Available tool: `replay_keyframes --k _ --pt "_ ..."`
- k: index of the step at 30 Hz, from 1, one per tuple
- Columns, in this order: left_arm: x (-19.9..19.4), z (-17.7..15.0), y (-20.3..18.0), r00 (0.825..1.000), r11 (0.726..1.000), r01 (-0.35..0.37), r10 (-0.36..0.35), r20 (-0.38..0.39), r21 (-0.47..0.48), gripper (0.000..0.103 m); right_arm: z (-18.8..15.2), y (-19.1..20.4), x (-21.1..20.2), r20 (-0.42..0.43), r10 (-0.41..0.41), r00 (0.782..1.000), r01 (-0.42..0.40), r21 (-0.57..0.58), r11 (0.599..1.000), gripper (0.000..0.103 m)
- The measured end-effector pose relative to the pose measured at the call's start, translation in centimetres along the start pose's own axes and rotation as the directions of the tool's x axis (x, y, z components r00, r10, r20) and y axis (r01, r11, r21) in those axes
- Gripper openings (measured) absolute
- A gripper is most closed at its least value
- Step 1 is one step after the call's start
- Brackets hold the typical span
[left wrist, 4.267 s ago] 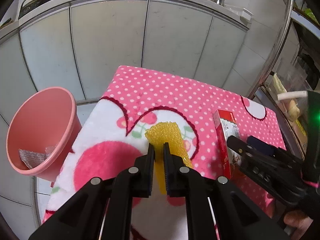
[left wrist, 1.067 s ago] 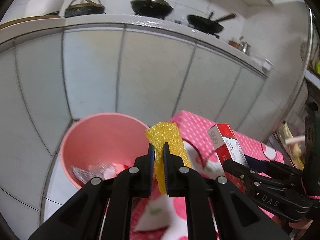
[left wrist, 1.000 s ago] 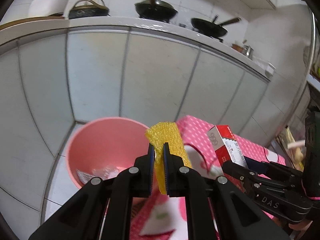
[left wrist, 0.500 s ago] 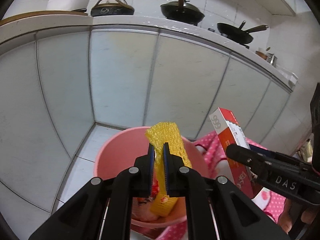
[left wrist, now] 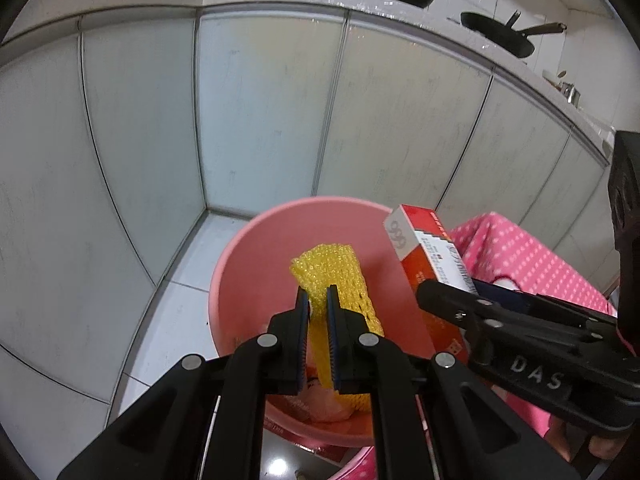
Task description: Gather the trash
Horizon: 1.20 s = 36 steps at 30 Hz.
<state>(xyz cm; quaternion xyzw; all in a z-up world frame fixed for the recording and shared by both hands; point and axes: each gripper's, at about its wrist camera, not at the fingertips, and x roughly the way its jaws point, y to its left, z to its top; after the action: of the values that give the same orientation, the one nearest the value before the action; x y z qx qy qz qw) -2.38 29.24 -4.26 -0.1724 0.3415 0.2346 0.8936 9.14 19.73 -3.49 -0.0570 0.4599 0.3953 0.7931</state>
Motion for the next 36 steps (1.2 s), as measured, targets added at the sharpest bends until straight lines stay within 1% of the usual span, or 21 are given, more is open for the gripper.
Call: replay_keyframes --k 5,6,7,8,11,13,16,17,19,20,25,28,31,36 --pt "0.7 -0.6 0.2 1.000 1.000 -0.004 0.004 -0.021 -0.004 0.010 0.2 0.2 0.3 -0.001 -0.003 1.000 0.003 -0.005 1.000 0.044" --pt "0.8 -0.5 0.2 1.000 1.000 0.000 0.000 -0.025 -0.005 0.011 0.2 0.0 0.1 0.000 -0.007 1.000 0.007 -0.008 1.000 0.045" --pt "0.9 -0.6 0.2 1.000 1.000 0.002 -0.002 -0.029 -0.008 0.013 0.2 -0.1 0.0 0.004 -0.007 1.000 0.007 -0.008 1.000 0.049" --pt "1.0 -0.6 0.3 0.999 1.000 0.003 -0.003 -0.032 -0.011 0.013 0.1 0.0 0.0 0.010 -0.007 1.000 0.007 -0.008 1.000 0.050" --pt "0.9 -0.6 0.5 0.999 1.000 0.016 -0.016 -0.032 -0.024 0.018 0.0 -0.4 -0.4 0.021 -0.005 1.000 0.005 -0.008 1.000 0.050" --pt "0.6 -0.6 0.3 0.999 0.999 0.021 -0.022 -0.027 -0.029 0.025 0.0 -0.7 -0.9 0.033 -0.003 0.999 0.003 -0.007 1.000 0.050" --pt "0.0 -0.5 0.6 0.999 0.999 0.039 -0.039 -0.019 -0.037 0.031 -0.1 -1.0 -1.8 0.059 -0.005 0.998 0.006 -0.017 1.000 0.050" --pt "-0.2 -0.5 0.5 0.999 0.998 0.041 -0.041 -0.012 -0.037 0.033 -0.2 -1.1 -2.2 0.069 -0.005 0.998 0.006 -0.022 1.000 0.050" --pt "-0.8 -0.4 0.4 0.999 0.999 0.036 -0.036 -0.002 -0.034 0.039 -0.5 -1.0 -3.0 0.087 -0.007 0.996 0.010 -0.034 0.999 0.050" --pt "-0.9 -0.4 0.4 0.999 0.999 0.035 -0.035 0.001 -0.033 0.041 -0.7 -0.9 -3.6 0.099 -0.010 0.995 0.014 -0.042 0.999 0.050" --pt "-2.3 -0.3 -0.3 0.999 0.999 0.038 -0.037 0.015 -0.028 0.042 -2.1 -0.8 -6.2 0.154 -0.025 0.988 0.040 -0.094 0.995 0.050" --pt "-3.1 -0.4 -0.6 0.999 0.999 0.033 -0.033 0.028 -0.024 0.042 -3.1 -0.7 -7.9 0.205 -0.057 0.977 0.084 -0.126 0.988 0.050" --pt "-4.2 -0.5 -1.1 0.998 1.000 0.018 -0.017 0.054 -0.013 0.042 -4.1 -0.9 -9.1 0.224 -0.063 0.973 0.093 -0.130 0.987 0.050" --pt "-6.5 -0.6 -2.1 0.995 1.000 0.001 -0.003 0.105 0.018 0.042 -5.5 -0.4 -9.9 0.237 -0.092 0.967 0.127 -0.134 0.983 0.051"
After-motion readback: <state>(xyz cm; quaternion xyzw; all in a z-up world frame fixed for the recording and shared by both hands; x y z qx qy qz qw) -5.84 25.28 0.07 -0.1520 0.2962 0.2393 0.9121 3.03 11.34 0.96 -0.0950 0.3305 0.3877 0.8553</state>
